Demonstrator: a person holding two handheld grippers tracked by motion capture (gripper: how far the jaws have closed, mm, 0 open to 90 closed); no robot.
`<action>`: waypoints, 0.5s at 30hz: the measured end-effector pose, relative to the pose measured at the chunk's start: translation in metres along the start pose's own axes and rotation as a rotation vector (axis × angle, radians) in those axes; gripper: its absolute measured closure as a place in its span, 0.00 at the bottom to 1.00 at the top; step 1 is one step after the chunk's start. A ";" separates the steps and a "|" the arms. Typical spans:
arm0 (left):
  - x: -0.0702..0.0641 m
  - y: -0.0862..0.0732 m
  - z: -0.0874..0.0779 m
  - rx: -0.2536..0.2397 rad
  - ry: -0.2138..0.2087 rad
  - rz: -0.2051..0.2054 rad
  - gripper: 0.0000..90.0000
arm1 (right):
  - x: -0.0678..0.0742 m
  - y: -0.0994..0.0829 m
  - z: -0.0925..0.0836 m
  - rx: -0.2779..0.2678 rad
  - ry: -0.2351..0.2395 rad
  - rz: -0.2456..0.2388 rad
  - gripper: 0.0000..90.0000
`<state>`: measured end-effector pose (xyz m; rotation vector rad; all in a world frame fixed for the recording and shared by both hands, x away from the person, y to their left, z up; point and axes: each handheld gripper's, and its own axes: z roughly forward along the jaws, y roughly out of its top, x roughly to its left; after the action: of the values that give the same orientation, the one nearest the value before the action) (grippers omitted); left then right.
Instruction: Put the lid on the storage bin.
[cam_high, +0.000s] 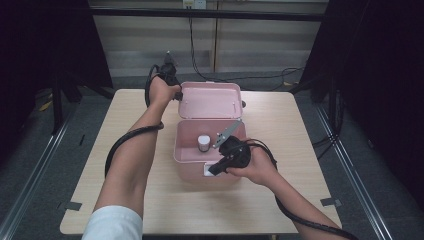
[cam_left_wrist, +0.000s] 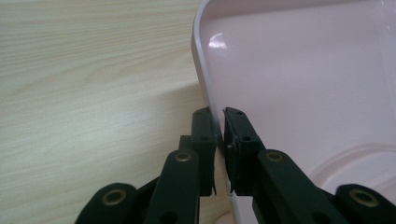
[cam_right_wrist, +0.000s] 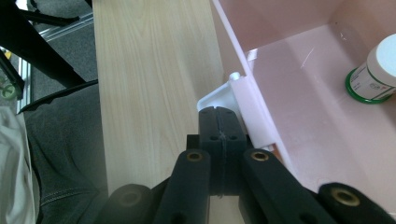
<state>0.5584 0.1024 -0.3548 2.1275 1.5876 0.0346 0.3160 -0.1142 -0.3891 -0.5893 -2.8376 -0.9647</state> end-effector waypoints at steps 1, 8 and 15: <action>-0.001 -0.001 -0.002 -0.006 0.000 0.002 0.93 | 0.001 0.000 0.000 0.002 -0.002 0.005 1.00; -0.003 -0.003 -0.012 -0.010 0.002 0.018 0.93 | 0.001 0.001 0.000 0.003 -0.011 0.004 1.00; -0.004 -0.005 -0.019 -0.008 -0.009 0.014 0.94 | 0.001 0.001 0.000 0.010 -0.008 0.015 1.00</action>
<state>0.5466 0.1071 -0.3388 2.1296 1.5646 0.0354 0.3157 -0.1128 -0.3882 -0.6137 -2.8388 -0.9470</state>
